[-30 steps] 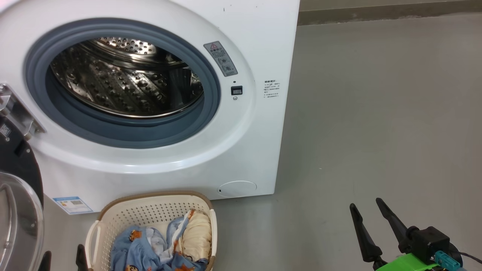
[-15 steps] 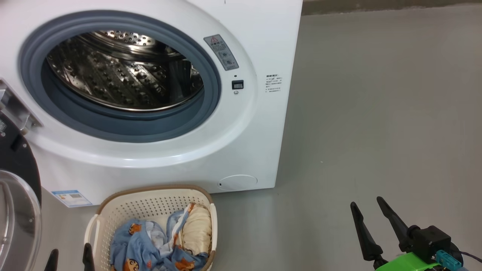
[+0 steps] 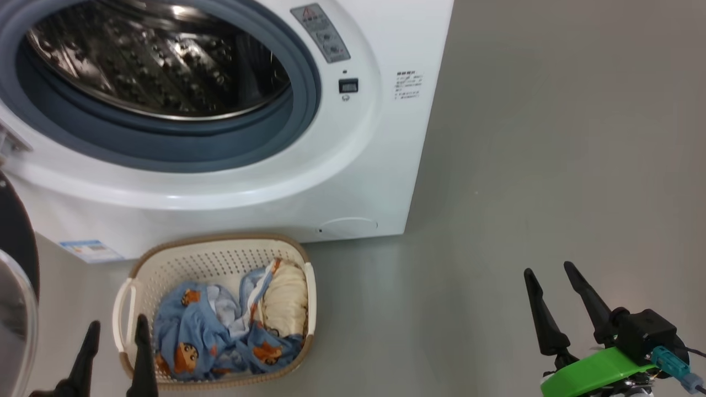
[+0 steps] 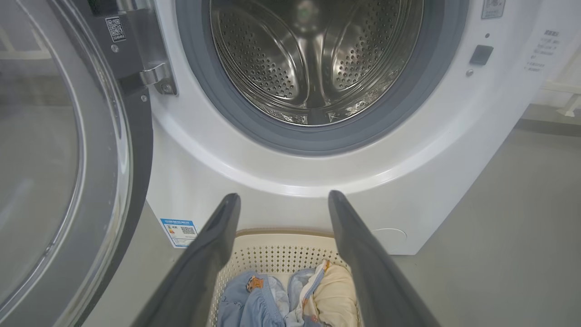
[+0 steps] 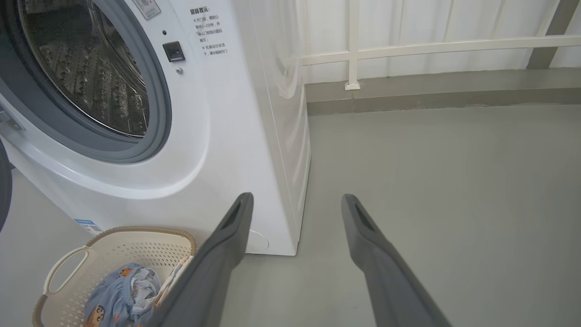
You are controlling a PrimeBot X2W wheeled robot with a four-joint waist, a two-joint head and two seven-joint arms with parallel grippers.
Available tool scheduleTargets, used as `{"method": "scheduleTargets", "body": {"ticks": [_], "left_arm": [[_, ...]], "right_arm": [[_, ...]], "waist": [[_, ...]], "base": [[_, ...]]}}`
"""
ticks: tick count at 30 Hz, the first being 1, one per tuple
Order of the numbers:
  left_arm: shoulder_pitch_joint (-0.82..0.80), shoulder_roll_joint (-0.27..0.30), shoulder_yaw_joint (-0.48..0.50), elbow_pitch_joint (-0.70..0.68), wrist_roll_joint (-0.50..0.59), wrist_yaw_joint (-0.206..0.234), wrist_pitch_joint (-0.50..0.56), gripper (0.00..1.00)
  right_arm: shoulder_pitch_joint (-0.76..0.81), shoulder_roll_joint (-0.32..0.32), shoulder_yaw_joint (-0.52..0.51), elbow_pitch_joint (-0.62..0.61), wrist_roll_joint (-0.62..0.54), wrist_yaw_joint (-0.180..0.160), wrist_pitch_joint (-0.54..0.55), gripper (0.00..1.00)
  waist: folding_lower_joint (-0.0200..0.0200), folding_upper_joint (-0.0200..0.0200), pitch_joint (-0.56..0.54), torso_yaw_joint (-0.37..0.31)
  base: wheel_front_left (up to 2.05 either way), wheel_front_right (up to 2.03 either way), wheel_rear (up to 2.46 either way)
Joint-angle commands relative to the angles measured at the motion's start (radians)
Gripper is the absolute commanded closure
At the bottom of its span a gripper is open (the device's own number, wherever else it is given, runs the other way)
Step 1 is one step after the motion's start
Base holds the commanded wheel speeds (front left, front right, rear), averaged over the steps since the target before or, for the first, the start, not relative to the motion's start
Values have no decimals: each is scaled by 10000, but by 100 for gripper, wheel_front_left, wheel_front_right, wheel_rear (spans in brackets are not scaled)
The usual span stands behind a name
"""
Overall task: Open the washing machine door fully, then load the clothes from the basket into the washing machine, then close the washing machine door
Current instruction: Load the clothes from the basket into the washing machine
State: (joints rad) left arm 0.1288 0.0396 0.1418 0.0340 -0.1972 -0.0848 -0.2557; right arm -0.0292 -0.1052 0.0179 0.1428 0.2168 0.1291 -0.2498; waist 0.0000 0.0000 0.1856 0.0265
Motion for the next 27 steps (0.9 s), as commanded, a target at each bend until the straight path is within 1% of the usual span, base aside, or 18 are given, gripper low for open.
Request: {"method": "scheduleTargets", "body": {"ticks": [1,6,15,22,27], "left_arm": [[-452,106,255,-82,40,-62,-61,0],[-1336,106,50,510,-35,-201,-61,0],[-3024,230,-288,1911,139,-394,-61,0],[-4523,357,-434,3628,-190,-445,-61,0],[-5588,584,-757,4827,-503,-454,-61,0]], "right_arm": [[-259,-109,174,-273,-61,16,-120,0],[-452,-179,-61,-469,-11,16,-120,0],[-758,-218,-87,-712,-117,16,-120,0],[-1070,-308,-119,-1083,-172,16,-120,0],[-1309,-280,-117,-1212,-235,16,-120,0]], "waist": [[0,0,630,103],[0,0,1581,207],[0,0,3014,244],[0,0,4150,246],[0,0,4849,187]], "base": [[0,0,0],[0,0,0],[0,0,0],[0,0,0],[0,0,0]]}}
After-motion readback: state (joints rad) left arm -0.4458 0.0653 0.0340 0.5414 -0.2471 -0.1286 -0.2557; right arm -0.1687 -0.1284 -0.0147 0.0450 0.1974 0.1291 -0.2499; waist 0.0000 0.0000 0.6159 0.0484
